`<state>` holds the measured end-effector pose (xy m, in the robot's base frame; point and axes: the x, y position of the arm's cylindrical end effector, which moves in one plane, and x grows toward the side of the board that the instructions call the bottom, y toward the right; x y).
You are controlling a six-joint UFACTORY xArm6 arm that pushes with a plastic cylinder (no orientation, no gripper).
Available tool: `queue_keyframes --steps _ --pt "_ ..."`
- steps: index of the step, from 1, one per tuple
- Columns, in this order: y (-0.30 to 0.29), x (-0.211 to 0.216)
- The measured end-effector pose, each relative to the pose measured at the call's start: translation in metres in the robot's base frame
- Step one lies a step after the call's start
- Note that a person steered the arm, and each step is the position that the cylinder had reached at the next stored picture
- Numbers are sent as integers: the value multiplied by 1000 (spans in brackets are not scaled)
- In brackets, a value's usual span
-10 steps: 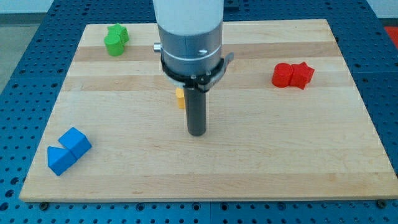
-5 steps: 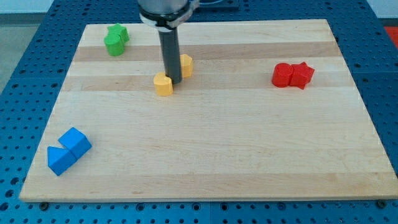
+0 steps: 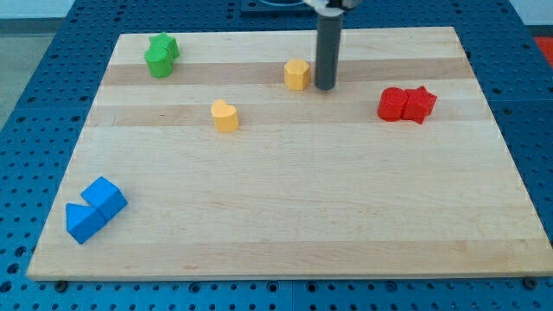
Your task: Move the yellow hexagon vertically above the red circle
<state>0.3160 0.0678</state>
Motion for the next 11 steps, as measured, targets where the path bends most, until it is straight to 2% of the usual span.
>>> queue_keyframes --steps 1,2,4,5,6,8,10,11 --pt "-21 0" --pt "-68 15" --pt "-82 18" --pt "-110 18" --pt "-117 17" --pt "-101 -28" --pt "-113 -36" --pt "-99 -45"
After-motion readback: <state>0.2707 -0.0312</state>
